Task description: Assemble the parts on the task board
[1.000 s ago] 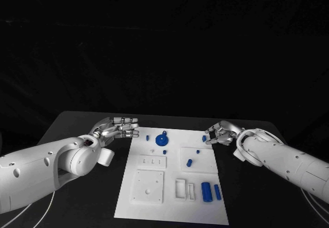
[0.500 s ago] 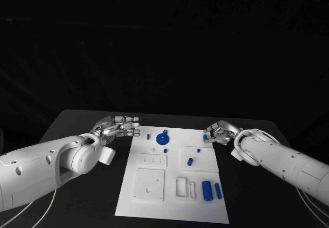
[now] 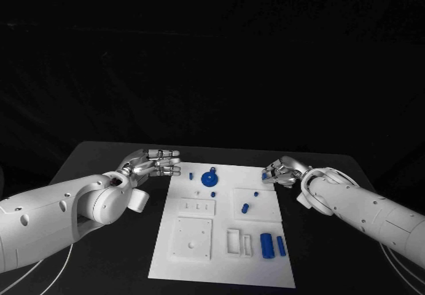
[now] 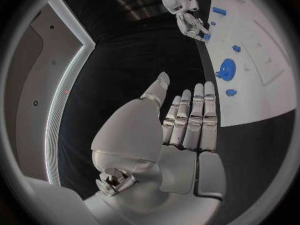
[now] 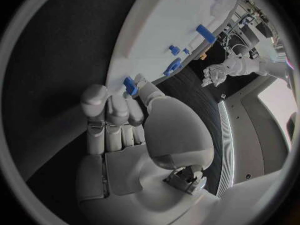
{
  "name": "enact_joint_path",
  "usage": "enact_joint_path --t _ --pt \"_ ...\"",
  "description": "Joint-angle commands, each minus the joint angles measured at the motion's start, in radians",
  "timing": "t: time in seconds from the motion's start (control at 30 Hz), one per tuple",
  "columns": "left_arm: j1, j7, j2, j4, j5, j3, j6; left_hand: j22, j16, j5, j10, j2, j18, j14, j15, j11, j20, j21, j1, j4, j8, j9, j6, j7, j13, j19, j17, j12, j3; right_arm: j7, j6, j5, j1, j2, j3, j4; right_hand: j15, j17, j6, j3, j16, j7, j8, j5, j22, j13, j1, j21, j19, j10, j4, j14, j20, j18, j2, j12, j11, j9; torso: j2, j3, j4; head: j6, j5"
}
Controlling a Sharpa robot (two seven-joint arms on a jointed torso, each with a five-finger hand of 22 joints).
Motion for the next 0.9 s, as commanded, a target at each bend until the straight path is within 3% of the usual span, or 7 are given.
enact_joint_path --t 0.03,0.67,0.9 --pt "0.0 0.002 0.002 0.001 -0.004 0.001 0.009 -0.001 0.0 -0.004 0.002 0.008 -0.009 -0.006 0.0 0.007 0.0 0.006 -0.003 0.004 -0.005 -0.001 -0.001 0.007 0.001 -0.008 -0.001 -0.003 -0.004 0.009 0.0 0.004 -0.001 0.001 0.0 0.0 0.001 0.001 0.009 0.006 0.001 0.0 0.006 -0.004 0.001 0.001 -0.011 0.001 0.059 0.003 -0.001 0.002 -0.001 -0.009 -0.005 0.003 0.003 0.002 -0.001 0.0011 0.0008 -0.002 0.0" --pt "0.0 -0.002 0.003 -0.001 -0.004 0.001 0.008 -0.001 0.0 -0.004 0.0 0.006 -0.009 -0.007 0.0 0.007 0.001 0.006 0.0 0.007 -0.005 -0.001 -0.005 0.008 0.001 -0.007 -0.001 -0.003 -0.005 0.003 -0.013 0.002 -0.007 0.009 0.0 -0.006 0.001 0.003 0.02 0.014 0.004 -0.002 0.006 -0.003 0.003 0.004 -0.007 0.005 0.059 0.006 -0.004 0.003 -0.001 -0.009 -0.002 0.007 0.002 0.002 0.0 0.0021 -0.0003 -0.003 -0.002" --pt "0.0 -0.003 0.002 0.0 -0.004 0.001 0.006 -0.001 0.0 -0.004 0.0 0.006 -0.009 -0.007 0.0 0.006 0.001 0.006 0.001 0.008 -0.005 -0.001 -0.004 0.008 0.001 -0.008 -0.001 -0.003 -0.004 -0.003 -0.029 -0.002 -0.011 0.011 0.0 -0.007 0.0 0.005 0.04 0.046 0.006 -0.003 0.006 -0.006 0.004 0.007 -0.007 0.006 0.059 0.008 -0.026 0.003 -0.002 -0.01 0.009 0.009 0.001 0.001 0.0 0.0021 0.0005 -0.006 -0.002"
